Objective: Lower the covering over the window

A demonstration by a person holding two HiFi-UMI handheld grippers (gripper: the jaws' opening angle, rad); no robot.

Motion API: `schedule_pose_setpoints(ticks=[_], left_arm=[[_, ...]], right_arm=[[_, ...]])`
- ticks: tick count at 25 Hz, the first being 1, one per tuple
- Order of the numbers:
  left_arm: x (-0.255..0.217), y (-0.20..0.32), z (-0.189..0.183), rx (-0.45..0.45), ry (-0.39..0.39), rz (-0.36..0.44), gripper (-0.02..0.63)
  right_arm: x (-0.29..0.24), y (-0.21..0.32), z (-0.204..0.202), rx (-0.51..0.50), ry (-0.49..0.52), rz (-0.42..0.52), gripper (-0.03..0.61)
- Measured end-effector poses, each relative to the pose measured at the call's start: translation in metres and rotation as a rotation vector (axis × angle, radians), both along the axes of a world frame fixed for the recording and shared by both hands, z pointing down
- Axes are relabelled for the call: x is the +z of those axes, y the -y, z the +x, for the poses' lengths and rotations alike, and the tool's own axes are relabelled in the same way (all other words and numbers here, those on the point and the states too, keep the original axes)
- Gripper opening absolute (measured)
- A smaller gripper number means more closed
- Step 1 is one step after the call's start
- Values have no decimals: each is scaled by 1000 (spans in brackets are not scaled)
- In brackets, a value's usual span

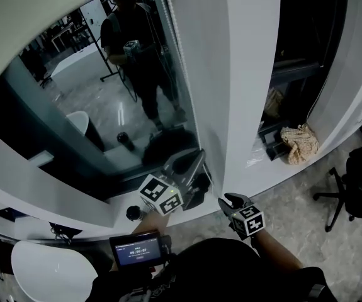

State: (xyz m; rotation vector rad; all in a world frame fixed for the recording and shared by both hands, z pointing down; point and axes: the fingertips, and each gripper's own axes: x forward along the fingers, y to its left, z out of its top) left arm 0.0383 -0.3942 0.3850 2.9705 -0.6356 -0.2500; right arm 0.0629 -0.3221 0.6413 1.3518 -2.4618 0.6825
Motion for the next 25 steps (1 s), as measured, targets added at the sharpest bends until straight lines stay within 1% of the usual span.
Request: schedule_pose_setpoints(ticks=[2, 3, 4, 5, 7, 8, 10, 13, 15, 17, 20, 21, 22, 25], left_arm=[[78, 0, 5, 24, 118, -166, 3], [112, -5, 5, 32, 163, -234, 3], [139, -12, 5, 31, 194, -280, 3], [160, -18, 4, 26, 211, -310, 2], [188, -32, 5, 26, 219, -352, 2], [198, -40, 6, 36, 226, -366, 2], [219, -59, 10, 61, 266, -386, 2], [252, -88, 12, 105, 348, -433, 2], [278, -104, 9, 135, 390, -480, 2], [300, -115, 2, 145, 415, -517, 2], [312, -121, -7, 146, 389, -567, 2], [309, -123, -6, 155, 376, -584, 2], [306, -125, -5, 162, 366, -596, 2], [306, -126, -7, 171, 331, -601, 2]], right_arm=[[-38, 9, 20, 87, 117, 89, 108], [-64, 13, 28, 115, 168, 150, 103], [-93, 17, 35, 132, 215, 216, 104], [-126, 19, 38, 141, 264, 285, 106], [-198, 21, 38, 131, 359, 422, 103], [-232, 20, 35, 112, 379, 485, 101], [-286, 16, 25, 60, 355, 595, 100], [-353, 14, 10, 15, 319, 711, 106], [-390, 16, 1, -13, 318, 750, 107], [-415, 19, -11, -55, 303, 766, 116], [-437, 26, -27, -78, 247, 804, 117], [-442, 26, -29, -73, 226, 823, 88], [-444, 26, -31, -64, 207, 840, 26], [-445, 25, -30, -48, 171, 865, 14]])
